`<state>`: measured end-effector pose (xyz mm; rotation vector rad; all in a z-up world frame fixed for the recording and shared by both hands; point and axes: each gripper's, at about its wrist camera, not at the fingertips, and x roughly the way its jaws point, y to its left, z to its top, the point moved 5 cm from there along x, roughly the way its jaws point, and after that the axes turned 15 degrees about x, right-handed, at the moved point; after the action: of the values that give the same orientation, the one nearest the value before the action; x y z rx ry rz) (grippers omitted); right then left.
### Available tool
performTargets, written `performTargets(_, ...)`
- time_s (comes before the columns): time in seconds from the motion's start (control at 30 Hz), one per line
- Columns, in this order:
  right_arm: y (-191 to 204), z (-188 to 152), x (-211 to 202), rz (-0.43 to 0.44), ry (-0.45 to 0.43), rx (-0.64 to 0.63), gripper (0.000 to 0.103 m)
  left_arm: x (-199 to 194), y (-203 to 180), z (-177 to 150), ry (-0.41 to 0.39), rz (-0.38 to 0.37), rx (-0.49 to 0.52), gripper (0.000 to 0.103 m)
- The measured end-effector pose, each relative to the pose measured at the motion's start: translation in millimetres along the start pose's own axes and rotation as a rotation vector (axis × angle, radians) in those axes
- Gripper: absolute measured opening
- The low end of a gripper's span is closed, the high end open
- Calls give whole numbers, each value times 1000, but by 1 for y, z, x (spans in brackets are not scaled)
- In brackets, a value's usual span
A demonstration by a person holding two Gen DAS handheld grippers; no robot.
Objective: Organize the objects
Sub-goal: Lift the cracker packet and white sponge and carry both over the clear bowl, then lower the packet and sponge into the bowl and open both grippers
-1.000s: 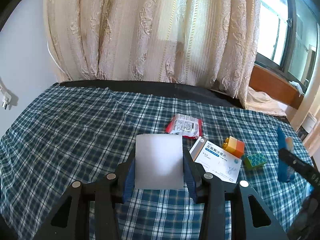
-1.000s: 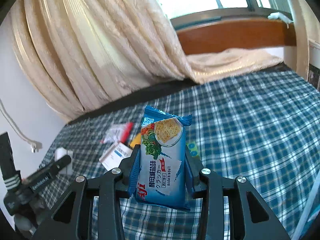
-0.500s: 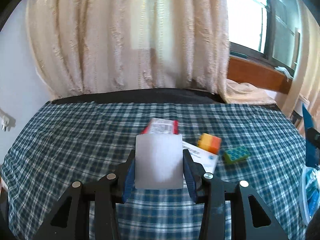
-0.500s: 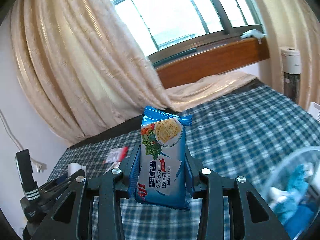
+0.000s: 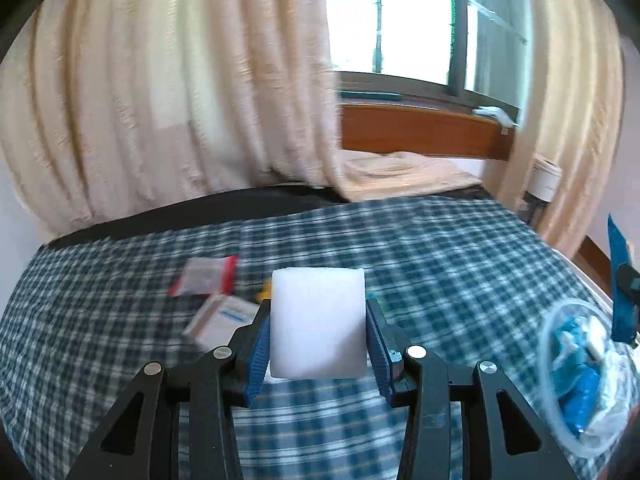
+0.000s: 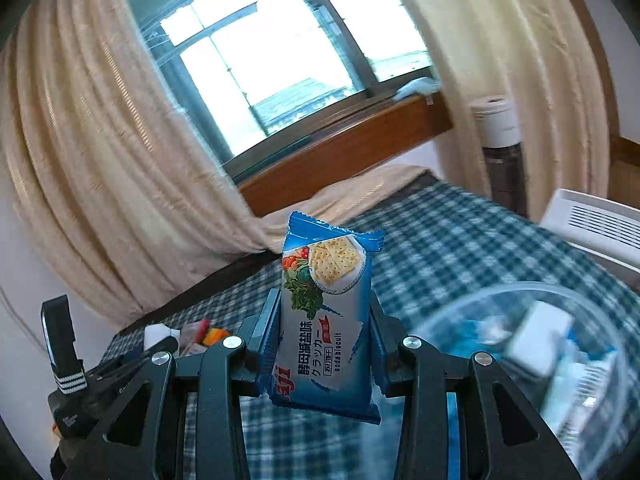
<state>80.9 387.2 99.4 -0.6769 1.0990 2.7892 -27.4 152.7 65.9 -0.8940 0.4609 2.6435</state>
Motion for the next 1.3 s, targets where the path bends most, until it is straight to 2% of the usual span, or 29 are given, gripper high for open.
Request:
performTargets(0.43,-118,25,-70,-174,-102,171,40,-1,-98,25,-14,-169,133,46)
performTargets(0.63,-147,31,-82,-202,-116,214,40,-4,-139,34,-25,-228,195,46)
performTargets(0.93,-151,27,-75,-193,-77,217,40,-3,-188,29,8,-368,271,46)
performTargets(1.13,-144,20,-67,-180,-49,211,40,-7,-208,21,14,-425,332,46)
performTargets(1.3,-139,17,-58,-179,-30,206,40,-8,-213,16,21,-454,345,46)
